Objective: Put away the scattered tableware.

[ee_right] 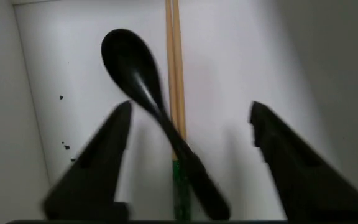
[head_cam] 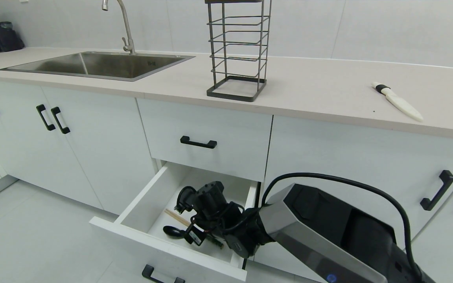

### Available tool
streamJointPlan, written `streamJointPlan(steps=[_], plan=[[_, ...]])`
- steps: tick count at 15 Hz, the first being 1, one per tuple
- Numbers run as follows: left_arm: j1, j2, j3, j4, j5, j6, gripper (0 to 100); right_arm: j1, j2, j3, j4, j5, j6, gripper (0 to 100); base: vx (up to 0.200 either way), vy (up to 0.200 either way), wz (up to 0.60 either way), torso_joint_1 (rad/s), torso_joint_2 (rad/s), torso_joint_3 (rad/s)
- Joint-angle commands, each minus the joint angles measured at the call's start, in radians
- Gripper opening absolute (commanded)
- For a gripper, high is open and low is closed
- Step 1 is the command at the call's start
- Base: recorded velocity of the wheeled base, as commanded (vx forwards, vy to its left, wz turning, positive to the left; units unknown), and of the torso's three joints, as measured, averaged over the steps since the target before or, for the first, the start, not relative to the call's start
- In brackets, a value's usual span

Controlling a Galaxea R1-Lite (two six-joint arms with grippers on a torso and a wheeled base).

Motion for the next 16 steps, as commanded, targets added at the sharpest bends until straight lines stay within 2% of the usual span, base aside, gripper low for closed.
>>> streamJointPlan(steps=[1, 4, 7, 8, 10, 11, 14, 16], plan=[[0.0, 0.001, 0.0, 0.0, 0.0, 0.0, 100, 0.001, -0.004, -0.005, -0.011, 0.001, -0.001, 100, 0.0, 0.0, 0.0, 0.0, 0.0, 0.0], [0.0, 0.001, 0.0, 0.0, 0.0, 0.0, 100, 0.007, -0.146, 0.027, -0.01, 0.003, -0.004, 100, 0.0, 0.0, 0.0, 0.0, 0.0, 0.0], [0.0, 0.001, 0.0, 0.0, 0.0, 0.0, 100, 0.034, -0.359, 0.182, -0.045, 0.004, -0.002, 100, 0.0, 0.0, 0.0, 0.0, 0.0, 0.0], [0.0, 0.001, 0.0, 0.0, 0.0, 0.0, 100, 0.05, -0.489, 0.334, -0.156, 0.004, 0.002, 100, 0.0, 0.0, 0.0, 0.0, 0.0, 0.0], [0.0, 0.001, 0.0, 0.0, 0.0, 0.0, 100, 0.065, -0.6, 0.57, -0.366, 0.007, 0.021, 100, 0.0, 0.0, 0.0, 0.0, 0.0, 0.0], [0.0, 0.001, 0.0, 0.0, 0.0, 0.0, 100, 0.065, -0.644, 0.648, -0.415, 0.009, 0.022, 100, 0.0, 0.0, 0.0, 0.0, 0.0, 0.0], [0.0, 0.001, 0.0, 0.0, 0.0, 0.0, 100, 0.061, -0.781, 0.728, -0.427, 0.007, 0.029, 100, 0.0, 0.0, 0.0, 0.0, 0.0, 0.0], [0.0, 0.001, 0.0, 0.0, 0.0, 0.0, 100, 0.051, -0.903, 0.883, -0.439, 0.007, 0.029, 100, 0.0, 0.0, 0.0, 0.0, 0.0, 0.0]])
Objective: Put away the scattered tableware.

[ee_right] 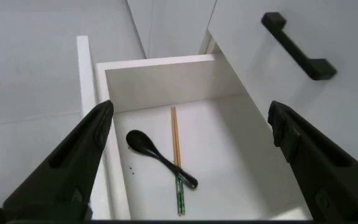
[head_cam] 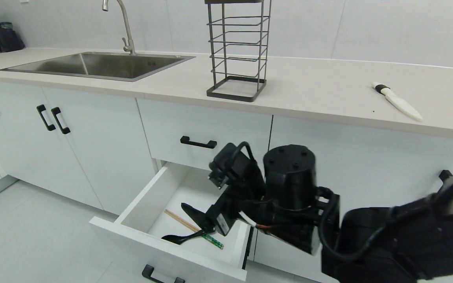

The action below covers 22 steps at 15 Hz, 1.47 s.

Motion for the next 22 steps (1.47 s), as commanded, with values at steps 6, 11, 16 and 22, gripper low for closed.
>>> streamJointPlan(steps=[6, 11, 16, 22], plan=[[0.0, 0.001, 0.0, 0.0, 0.0, 0.0, 100, -0.032, -0.768, 0.607, -0.003, 0.0, 0.005, 100, 0.0, 0.0, 0.0, 0.0, 0.0, 0.0], [0.0, 0.001, 0.0, 0.0, 0.0, 0.0, 100, -0.166, -1.139, 0.688, 0.098, -0.001, 0.005, 100, 0.0, 0.0, 0.0, 0.0, 0.0, 0.0], [0.0, 0.001, 0.0, 0.0, 0.0, 0.0, 100, -0.38, -1.629, 0.816, 0.373, -0.009, 0.078, 100, 0.0, 0.0, 0.0, 0.0, 0.0, 0.0], [0.0, 0.001, 0.0, 0.0, 0.0, 0.0, 100, -0.649, -1.85, 0.699, 0.566, 0.023, 0.115, 100, 0.0, 0.0, 0.0, 0.0, 0.0, 0.0]])
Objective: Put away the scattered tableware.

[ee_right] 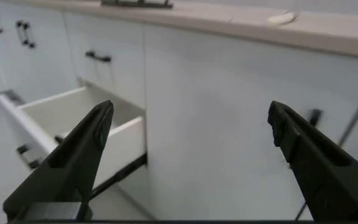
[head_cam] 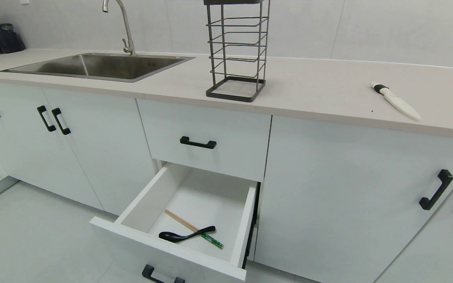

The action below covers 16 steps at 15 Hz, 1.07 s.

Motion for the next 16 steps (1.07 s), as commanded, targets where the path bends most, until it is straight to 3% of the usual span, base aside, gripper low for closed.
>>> streamJointPlan(steps=[1, 4, 8, 13, 14, 16], plan=[[0.0, 0.001, 0.0, 0.0, 0.0, 0.0, 100, -0.097, -0.131, -0.033, 0.002, 0.001, 0.005, 100, 0.0, 0.0, 0.0, 0.0, 0.0, 0.0], [0.0, 0.001, 0.0, 0.0, 0.0, 0.0, 100, -0.1, -0.132, -0.055, -0.049, -0.025, 0.004, 100, 0.0, 0.0, 0.0, 0.0, 0.0, 0.0], [0.0, 0.001, 0.0, 0.0, 0.0, 0.0, 100, -0.187, -0.091, -0.086, 0.094, 0.045, 0.004, 100, 0.0, 0.0, 0.0, 0.0, 0.0, 0.0], [0.0, 0.001, 0.0, 0.0, 0.0, 0.0, 100, -0.321, -0.128, 0.092, 0.071, 0.035, 0.008, 100, 0.0, 0.0, 0.0, 0.0, 0.0, 0.0], [0.0, 0.001, 0.0, 0.0, 0.0, 0.002, 100, -0.37, -0.218, 0.171, 0.118, 0.047, -0.003, 100, 0.0, 0.0, 0.0, 0.0, 0.0, 0.0], [0.0, 0.001, 0.0, 0.0, 0.0, -0.002, 100, -0.37, -0.221, 0.168, 0.27, 0.036, 0.023, 100, 0.0, 0.0, 0.0, 0.0, 0.0, 0.0]])
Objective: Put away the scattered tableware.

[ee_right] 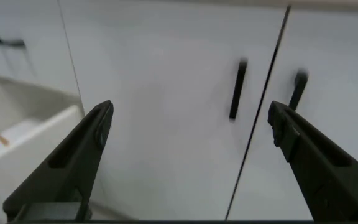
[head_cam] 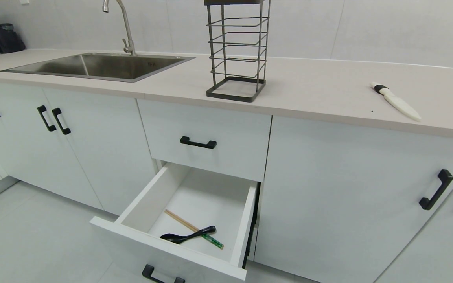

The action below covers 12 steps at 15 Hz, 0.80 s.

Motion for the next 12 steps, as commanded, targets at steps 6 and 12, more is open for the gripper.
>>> streamJointPlan(steps=[6, 12], plan=[[0.0, 0.001, 0.0, 0.0, 0.0, 0.002, 100, -0.032, -0.055, 0.044, 0.043, -0.034, 0.061, 100, 0.067, 0.0, 0.0, 0.0, 0.0, 0.001], [0.0, 0.001, 0.0, 0.0, -0.006, -0.001, 100, -0.032, -0.055, 0.044, 0.043, -0.029, 0.063, 100, 0.0, 0.0, 0.0, 0.0, 0.0, 0.0]])
